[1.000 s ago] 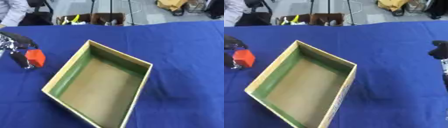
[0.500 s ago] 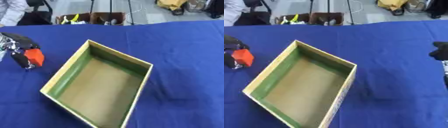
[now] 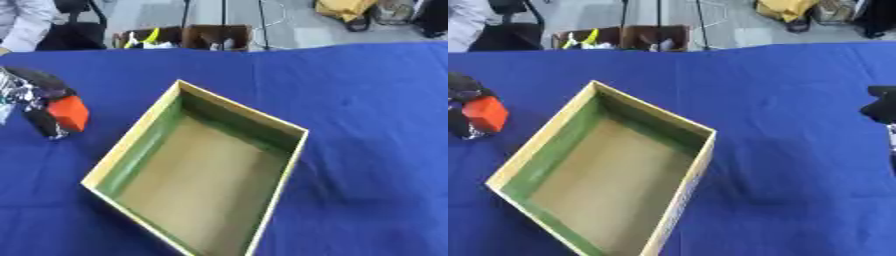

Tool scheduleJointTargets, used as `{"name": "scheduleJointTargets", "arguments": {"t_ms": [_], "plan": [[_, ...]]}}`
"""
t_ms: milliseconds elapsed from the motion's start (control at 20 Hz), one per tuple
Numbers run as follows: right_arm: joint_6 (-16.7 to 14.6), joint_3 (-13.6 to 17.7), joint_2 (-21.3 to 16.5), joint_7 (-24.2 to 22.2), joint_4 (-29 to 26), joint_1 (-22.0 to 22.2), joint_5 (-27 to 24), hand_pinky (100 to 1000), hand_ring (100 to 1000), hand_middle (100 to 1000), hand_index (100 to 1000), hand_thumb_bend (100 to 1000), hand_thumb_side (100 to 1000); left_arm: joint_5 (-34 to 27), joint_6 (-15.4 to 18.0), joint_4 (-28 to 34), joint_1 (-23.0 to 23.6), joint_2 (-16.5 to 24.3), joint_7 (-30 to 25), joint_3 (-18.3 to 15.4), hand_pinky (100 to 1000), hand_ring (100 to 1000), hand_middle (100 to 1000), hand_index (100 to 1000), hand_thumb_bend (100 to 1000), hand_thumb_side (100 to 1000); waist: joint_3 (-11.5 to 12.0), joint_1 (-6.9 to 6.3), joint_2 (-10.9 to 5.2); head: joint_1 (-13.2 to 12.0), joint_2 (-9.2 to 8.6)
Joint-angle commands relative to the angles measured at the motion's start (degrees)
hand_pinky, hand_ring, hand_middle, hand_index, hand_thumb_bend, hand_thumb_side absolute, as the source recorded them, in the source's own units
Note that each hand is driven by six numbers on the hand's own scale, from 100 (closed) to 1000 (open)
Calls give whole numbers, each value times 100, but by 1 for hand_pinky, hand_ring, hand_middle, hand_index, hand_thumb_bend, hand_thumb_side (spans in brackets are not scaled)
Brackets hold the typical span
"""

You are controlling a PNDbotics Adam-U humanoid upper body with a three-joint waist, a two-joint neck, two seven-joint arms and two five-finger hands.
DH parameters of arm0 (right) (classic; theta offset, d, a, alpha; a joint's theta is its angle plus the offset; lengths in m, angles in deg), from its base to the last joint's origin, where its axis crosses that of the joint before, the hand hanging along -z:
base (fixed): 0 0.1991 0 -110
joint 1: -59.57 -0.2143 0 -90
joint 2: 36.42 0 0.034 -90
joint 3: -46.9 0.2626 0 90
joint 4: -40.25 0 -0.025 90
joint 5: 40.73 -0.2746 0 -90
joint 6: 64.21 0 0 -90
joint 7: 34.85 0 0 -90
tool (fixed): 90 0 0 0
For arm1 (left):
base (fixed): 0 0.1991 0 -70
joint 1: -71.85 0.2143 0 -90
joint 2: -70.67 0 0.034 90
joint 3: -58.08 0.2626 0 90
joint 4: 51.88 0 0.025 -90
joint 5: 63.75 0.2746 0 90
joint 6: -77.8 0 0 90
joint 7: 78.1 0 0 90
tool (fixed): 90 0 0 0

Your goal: Pick up objects on the table and place them in the box.

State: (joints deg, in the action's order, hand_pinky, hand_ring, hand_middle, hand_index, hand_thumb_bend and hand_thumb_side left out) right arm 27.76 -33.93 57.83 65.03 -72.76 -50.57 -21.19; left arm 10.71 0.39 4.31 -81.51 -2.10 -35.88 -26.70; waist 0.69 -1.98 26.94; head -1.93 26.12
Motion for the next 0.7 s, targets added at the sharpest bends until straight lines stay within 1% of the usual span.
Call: {"name": "scheduleJointTargets", "arguments": {"t_ms": [50,100,150,200,350,450,600,700], "plan": [[-8,31,-118,-9,-54,-24,-2,713,652,527,747,542,1000,-96,3,101,-98,104,272,-75,569,616,510,698,232,400,1,3,-109,-15,-69],[-7,33,-117,-9,-51,-20,1,713,652,527,747,543,1000,-125,-10,107,-96,100,420,-84,531,586,479,637,156,396,-1,4,-108,-13,-67],[-7,35,-117,-9,-48,-18,3,713,652,527,747,543,1000,-147,-33,101,-95,100,563,-89,531,586,478,637,175,386,-3,5,-107,-12,-63],[-6,37,-117,-9,-45,-15,8,713,652,527,747,545,1000,-154,-62,97,-102,104,699,-91,492,560,458,599,100,357,-2,3,-110,-13,-55],[-7,37,-116,-10,-42,-4,4,713,652,527,747,540,1000,-98,-158,89,-128,123,1006,-82,444,540,455,573,100,326,10,-8,-129,-10,-29],[-7,36,-112,-15,-41,7,1,713,652,527,748,539,1000,-13,-223,114,-144,137,1159,-72,438,542,462,572,100,327,25,-17,-151,-6,-4],[-5,40,-103,-16,-40,23,1,713,652,528,747,538,1000,1,-274,147,-146,155,1281,-71,417,536,486,585,100,383,42,-23,-190,3,20],[-3,44,-98,-14,-39,31,0,713,652,528,747,537,1000,-19,-295,186,-142,172,1323,-68,410,532,487,580,100,396,51,-24,-218,12,37]]}}
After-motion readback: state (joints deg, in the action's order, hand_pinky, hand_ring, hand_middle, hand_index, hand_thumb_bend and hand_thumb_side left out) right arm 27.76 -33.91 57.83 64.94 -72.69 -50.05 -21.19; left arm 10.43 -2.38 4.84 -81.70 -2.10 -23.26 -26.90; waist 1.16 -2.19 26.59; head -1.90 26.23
